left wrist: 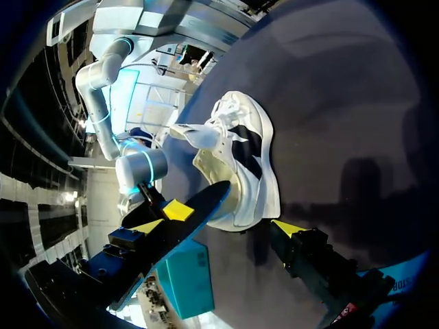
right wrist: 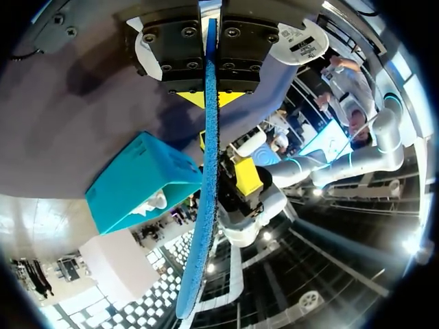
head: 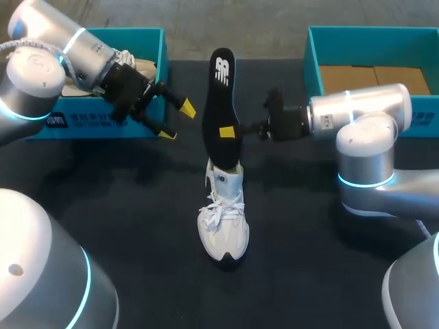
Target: Take the shoe out of the shoebox, open the shoe tongue, remove and reinsert the insole, then place the shoe into the shoebox
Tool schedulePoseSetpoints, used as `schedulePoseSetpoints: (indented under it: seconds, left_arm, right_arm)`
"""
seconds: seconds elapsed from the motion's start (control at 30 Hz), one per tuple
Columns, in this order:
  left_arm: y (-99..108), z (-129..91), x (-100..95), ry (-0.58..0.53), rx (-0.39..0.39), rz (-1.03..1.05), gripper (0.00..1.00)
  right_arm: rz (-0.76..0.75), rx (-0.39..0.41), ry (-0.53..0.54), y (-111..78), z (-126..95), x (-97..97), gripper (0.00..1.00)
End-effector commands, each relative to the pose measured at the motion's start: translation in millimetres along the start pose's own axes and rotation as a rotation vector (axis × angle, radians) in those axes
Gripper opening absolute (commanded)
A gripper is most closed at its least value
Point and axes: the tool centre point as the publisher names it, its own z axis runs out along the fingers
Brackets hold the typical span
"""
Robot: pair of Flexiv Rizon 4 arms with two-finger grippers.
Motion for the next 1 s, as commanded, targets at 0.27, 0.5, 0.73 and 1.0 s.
schedulePoseSetpoints:
  seconds: [0.27, 0.5, 0.73, 1.0]
  left_arm:
    - [-1, 0, -0.5, 0.002, -0.002, 0.001, 1.0]
    - [-1, 0, -0.5, 0.002, -0.002, 0.001, 1.0]
    - [-1, 0, -0.5, 0.002, -0.002, 0.001, 1.0]
    - [-1, 0, -0.5, 0.002, -0.002, 0.001, 1.0]
  right_arm:
    - [-0.014, -0.022, 0.036, -8.8, 5, 0.1, 0.0]
    - [-0.004, -0.018, 0.057, -21.8, 6, -0.9, 0.0]
    - [0.007, -0.016, 0.059, -31.4, 5, 0.0, 0.0]
    - [0.018, -0.013, 0.057, -39.8, 3, 2.7, 0.0]
